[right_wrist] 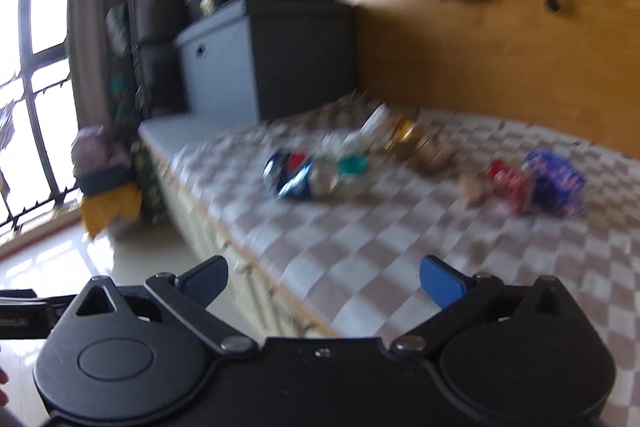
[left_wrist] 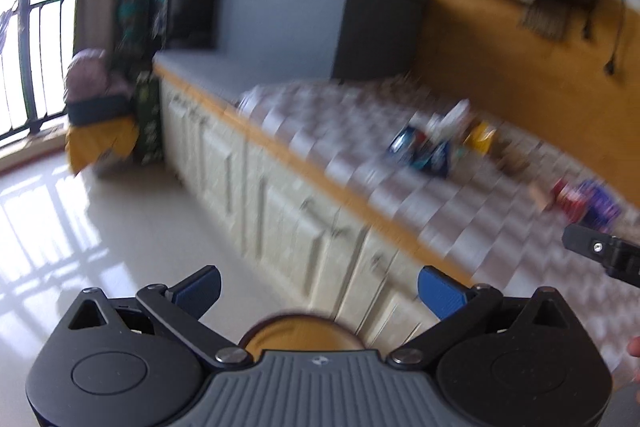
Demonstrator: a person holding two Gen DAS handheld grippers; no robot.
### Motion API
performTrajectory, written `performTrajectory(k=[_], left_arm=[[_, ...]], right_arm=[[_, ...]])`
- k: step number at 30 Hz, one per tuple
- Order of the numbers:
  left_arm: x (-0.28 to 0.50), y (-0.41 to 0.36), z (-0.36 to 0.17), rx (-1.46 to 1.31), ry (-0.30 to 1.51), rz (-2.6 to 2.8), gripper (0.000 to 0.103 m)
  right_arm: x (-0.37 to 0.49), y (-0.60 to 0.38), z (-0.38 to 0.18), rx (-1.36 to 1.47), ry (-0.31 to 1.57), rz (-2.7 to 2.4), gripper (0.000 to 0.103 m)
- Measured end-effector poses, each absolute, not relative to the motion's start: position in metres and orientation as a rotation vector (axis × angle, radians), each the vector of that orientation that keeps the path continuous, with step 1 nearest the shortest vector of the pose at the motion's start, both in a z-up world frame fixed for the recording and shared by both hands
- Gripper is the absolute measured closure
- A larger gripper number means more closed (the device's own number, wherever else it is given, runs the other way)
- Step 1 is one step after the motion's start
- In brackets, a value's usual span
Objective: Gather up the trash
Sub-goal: 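Move both tools back toward the trash on the bench, then grasp the crushed Pepsi can with the left tool while the right tool grasps the cardboard strip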
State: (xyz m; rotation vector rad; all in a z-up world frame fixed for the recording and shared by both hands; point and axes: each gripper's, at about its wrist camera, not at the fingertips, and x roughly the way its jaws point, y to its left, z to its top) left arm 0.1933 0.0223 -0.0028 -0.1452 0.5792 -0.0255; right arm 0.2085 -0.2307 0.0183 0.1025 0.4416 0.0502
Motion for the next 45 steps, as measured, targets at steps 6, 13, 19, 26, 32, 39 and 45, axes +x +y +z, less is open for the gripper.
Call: performTrajectory(k=[6,13,19,26,32,39,45], left_arm=[[0.211,-0.008,0.029,-0.123,0.449,-0.078,0.000],[0.243,-0.048,0.054,-0.087,0.364,-0.146,0.000],[0.272,-0.077,0.059,-0.064,0.353,-0.187,0.000],[0.312,-0.112,0.044,0.021,0.377,-0.284,0.000],[0.355,-0.128,0.023,0.080,0.421,-0.378,0.000],[0.405,-0.138,0.002,0.147,0.477,-0.409,0.000],[0.454,-0.127,0.001,0.172,0.555,-0.379,0.000]], right_arm=[[0.219,-0.264,0.041,0.130,0.316,-0.057,0.000],[0.248,-0.290,0.060,0.136,0.221,-0.139,0.000],[0.281,-0.308,0.066,0.131,0.161,-0.216,0.000],[0.320,-0.341,0.034,0.141,0.220,-0.221,0.000],[0.345,-0.371,-0.005,0.146,0.331,-0.179,0.002],[0.369,-0.395,-0.027,0.250,0.431,-0.121,0.018],[0.380,-0.405,-0.035,0.253,0.448,-0.098,0.018]])
